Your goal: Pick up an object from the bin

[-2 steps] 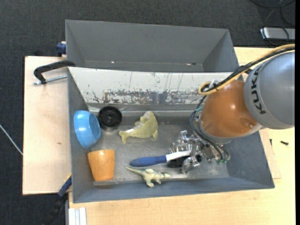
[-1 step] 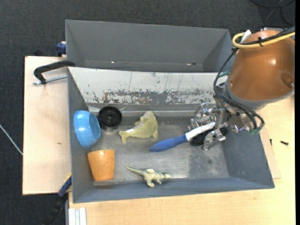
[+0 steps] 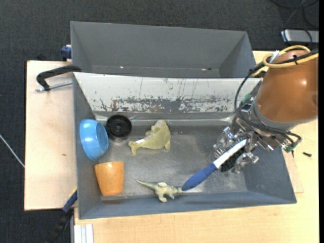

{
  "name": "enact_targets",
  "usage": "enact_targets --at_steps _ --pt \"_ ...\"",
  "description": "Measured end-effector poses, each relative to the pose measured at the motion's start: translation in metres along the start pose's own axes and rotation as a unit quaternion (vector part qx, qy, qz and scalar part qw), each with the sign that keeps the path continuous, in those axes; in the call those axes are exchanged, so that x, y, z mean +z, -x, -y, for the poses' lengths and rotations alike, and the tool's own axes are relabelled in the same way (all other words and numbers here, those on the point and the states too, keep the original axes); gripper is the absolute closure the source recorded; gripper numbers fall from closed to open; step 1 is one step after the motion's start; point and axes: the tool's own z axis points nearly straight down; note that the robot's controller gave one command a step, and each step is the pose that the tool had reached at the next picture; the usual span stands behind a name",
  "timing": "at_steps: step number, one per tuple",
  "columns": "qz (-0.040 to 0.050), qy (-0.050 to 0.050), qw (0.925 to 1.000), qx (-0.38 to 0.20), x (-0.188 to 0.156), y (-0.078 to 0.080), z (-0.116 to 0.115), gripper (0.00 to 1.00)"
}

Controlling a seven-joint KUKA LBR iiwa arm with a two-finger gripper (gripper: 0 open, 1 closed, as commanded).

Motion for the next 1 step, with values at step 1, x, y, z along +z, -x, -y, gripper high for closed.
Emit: enact_targets --at_steps 1 --pt "0.0028 -0.002 0.9783 -0.207 -0.0152 0.0072 0.0003 1.0"
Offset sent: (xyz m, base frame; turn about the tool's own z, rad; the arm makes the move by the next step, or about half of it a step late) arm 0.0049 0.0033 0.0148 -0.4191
